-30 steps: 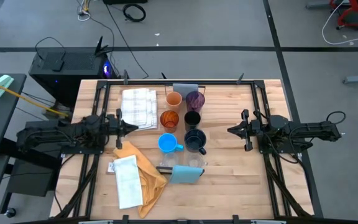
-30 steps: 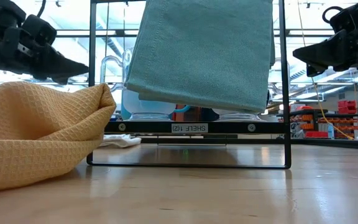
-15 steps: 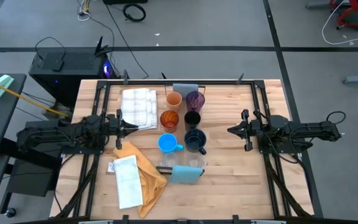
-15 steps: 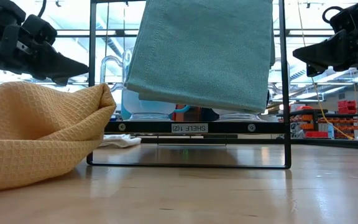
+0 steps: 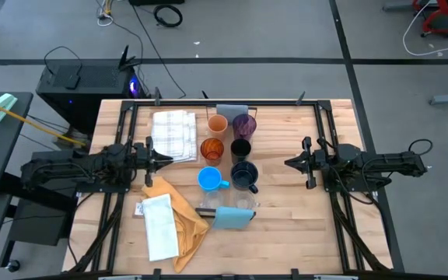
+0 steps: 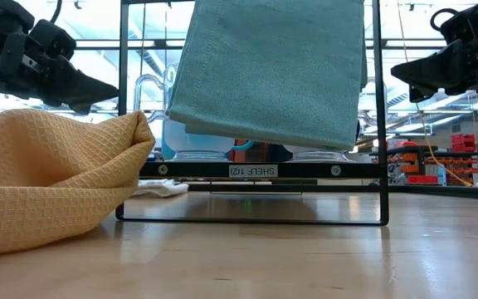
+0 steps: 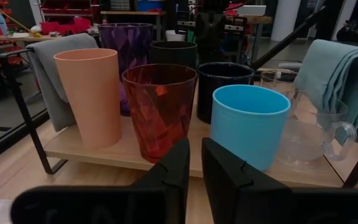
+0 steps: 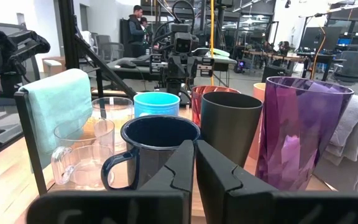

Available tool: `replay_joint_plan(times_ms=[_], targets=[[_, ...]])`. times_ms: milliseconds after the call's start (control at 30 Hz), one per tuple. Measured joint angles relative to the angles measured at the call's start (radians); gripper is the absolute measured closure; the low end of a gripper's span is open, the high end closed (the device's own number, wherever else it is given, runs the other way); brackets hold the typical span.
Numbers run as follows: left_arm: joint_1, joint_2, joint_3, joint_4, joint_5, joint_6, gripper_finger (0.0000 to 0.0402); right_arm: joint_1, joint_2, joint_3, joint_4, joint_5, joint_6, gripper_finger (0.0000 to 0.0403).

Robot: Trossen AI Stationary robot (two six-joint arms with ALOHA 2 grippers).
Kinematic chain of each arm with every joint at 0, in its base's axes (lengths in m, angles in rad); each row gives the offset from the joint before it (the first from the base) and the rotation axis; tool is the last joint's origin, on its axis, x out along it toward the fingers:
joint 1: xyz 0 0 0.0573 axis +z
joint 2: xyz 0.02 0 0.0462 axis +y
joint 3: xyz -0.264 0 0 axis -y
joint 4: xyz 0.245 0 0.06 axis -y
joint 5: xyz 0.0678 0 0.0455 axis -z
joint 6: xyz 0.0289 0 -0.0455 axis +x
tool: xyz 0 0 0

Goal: Stack small to large cups/mugs on shelf
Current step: Return to Home Position

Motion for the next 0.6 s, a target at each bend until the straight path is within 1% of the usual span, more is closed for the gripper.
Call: replay_joint_plan(times_ms=[333,600], targets=[[0.000,0.000,0.000,0.000,0.000,0.000,0.0342,0.000,0.000,0.000,0.000,0.000,0.000,0.0380],[0.000,0.000,0.000,0.000,0.000,0.001,0.0352,0.000,0.000,0.000,0.000,0.000,0.000,0.0380]])
